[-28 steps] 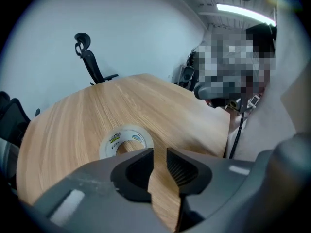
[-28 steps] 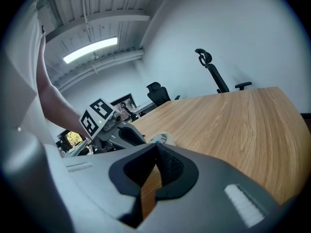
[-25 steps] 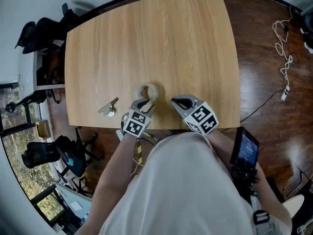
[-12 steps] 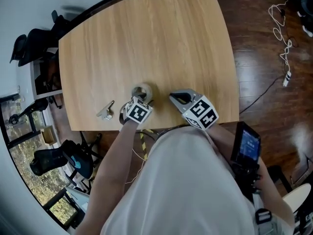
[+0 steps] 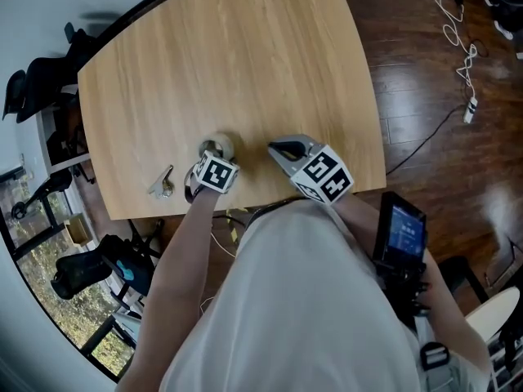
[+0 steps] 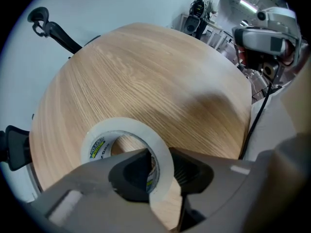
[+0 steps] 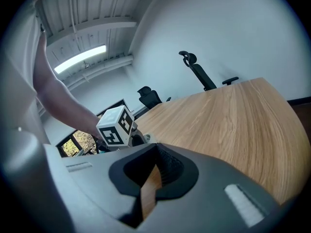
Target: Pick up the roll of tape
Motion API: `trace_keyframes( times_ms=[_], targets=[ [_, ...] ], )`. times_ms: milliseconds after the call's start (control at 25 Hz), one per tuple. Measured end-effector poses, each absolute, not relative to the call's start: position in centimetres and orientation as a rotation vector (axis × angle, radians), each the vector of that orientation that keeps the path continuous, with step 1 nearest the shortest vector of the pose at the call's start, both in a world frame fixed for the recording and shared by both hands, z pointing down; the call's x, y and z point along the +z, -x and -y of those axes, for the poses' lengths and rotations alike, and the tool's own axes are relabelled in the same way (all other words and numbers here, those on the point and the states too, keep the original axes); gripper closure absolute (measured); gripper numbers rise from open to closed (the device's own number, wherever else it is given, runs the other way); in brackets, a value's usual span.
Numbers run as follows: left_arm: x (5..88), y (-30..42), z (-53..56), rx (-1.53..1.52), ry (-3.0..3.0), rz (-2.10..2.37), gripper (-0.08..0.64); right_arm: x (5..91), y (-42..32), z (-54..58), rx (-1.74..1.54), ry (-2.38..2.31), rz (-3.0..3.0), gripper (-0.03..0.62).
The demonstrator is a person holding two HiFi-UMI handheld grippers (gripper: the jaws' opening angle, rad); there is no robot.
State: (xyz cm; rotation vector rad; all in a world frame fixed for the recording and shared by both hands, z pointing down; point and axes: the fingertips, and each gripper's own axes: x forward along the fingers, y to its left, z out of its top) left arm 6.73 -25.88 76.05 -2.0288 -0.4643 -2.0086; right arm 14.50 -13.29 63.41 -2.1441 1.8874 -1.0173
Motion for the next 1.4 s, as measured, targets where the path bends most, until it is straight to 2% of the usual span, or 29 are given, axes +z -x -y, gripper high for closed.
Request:
trace_keyframes(
  times_ms=[560,1040,1400],
  targets=[
    [76.6,-7.0,25.2,-1.849,2.026,0.384,0.445,63.7,-13.2,12.3,-1.042,2.07,-1.995,0.586],
    [68.8,-2.7,21.6,-1.549,2.867,0.192,0.448,63.0,-11.7,12.4,-1.062,2.085,-2.059,0.586],
    [62.8,2.6,20.6,-1.134,3.248,0.123,0.446,59.9,-5.5,14.6,-0.972,1.974,-2.313,0.586]
  ],
)
